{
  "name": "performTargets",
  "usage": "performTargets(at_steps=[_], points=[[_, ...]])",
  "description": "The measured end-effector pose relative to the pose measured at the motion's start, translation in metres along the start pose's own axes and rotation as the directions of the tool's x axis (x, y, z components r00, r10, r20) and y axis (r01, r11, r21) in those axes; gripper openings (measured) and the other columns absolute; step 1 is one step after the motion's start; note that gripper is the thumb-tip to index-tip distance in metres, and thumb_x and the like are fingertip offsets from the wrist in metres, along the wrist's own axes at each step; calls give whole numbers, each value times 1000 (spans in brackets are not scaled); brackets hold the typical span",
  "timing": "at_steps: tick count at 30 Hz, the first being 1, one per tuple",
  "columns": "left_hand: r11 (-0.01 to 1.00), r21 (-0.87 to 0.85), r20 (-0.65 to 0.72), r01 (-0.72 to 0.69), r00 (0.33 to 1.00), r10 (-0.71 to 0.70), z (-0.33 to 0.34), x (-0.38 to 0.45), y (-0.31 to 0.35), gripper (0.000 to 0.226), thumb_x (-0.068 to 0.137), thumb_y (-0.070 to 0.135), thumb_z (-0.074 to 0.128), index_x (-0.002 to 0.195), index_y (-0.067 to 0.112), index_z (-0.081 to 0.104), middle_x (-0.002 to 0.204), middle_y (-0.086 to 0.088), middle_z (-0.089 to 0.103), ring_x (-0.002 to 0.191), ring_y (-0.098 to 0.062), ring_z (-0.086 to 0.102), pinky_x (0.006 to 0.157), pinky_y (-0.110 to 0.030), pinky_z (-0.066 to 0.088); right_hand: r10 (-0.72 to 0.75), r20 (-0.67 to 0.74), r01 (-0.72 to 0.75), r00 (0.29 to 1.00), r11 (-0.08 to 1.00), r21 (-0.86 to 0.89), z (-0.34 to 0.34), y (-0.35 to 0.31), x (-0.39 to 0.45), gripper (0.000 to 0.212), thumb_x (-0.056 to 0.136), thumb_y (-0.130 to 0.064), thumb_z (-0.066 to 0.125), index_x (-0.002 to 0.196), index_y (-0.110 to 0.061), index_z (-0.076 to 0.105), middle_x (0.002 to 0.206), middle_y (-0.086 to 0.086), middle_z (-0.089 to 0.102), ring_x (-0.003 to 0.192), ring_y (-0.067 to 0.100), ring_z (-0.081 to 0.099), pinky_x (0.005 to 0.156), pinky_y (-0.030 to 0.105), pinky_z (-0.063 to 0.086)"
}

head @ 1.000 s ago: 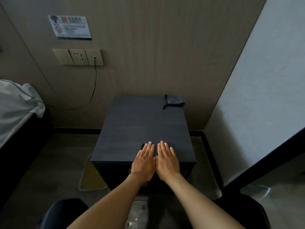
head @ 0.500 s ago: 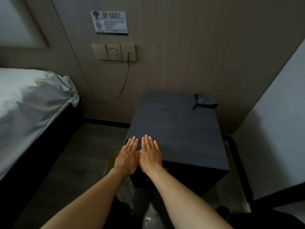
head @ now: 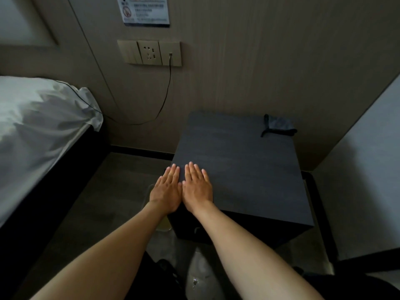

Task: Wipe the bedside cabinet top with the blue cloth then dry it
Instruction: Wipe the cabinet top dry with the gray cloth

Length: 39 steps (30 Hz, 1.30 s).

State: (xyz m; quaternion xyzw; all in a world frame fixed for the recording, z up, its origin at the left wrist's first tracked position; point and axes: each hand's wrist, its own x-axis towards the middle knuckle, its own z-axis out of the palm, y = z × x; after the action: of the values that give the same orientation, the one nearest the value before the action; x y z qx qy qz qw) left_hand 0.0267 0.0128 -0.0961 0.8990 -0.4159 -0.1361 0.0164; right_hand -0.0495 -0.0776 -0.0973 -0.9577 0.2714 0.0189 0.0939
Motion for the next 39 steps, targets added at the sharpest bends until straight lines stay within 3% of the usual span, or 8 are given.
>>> performTargets(at_steps=[11, 25, 33, 39], points=[[999, -34, 18, -30, 999, 30, -7, 45, 66, 60, 107, 36, 11, 157, 12, -12, 164, -3, -20, 151, -17, -18, 124, -37, -3, 80, -54, -82, 995, 996, -30, -13, 69, 16, 57, 108, -34, 14, 157, -10, -1, 166, 5, -3, 153, 20, -4, 124, 39, -6], [961, 13, 45, -277, 960, 276, 15, 79, 256, 61, 106, 37, 9, 155, 10, -14, 164, -4, -21, 151, -18, -19, 125, -39, -1, 375, -65, -380, 925, 921, -91, -40, 246, -42, 59, 107, -39, 15, 158, -14, 0, 167, 3, -1, 153, 21, -3, 123, 42, -5], [937, 46, 86, -346, 936, 341, 16, 96, 315, 61, 106, 38, 10, 156, 11, -14, 164, -4, -21, 151, -18, -19, 125, -39, -2, 447, -59, -448, 893, 894, -1, -47, 306, -50, 57, 107, -36, 16, 158, -16, 0, 167, 3, -2, 153, 20, -1, 124, 43, 1], [935, 26, 76, -353, 933, 351, 16, 119, 332, 60, 106, 37, 10, 156, 12, -13, 164, -3, -20, 151, -17, -18, 125, -38, -2, 461, 5, -457, 887, 878, 140, -51, 332, -33, 57, 107, -35, 18, 158, -16, 2, 166, 6, 12, 153, 20, 2, 124, 45, 3]])
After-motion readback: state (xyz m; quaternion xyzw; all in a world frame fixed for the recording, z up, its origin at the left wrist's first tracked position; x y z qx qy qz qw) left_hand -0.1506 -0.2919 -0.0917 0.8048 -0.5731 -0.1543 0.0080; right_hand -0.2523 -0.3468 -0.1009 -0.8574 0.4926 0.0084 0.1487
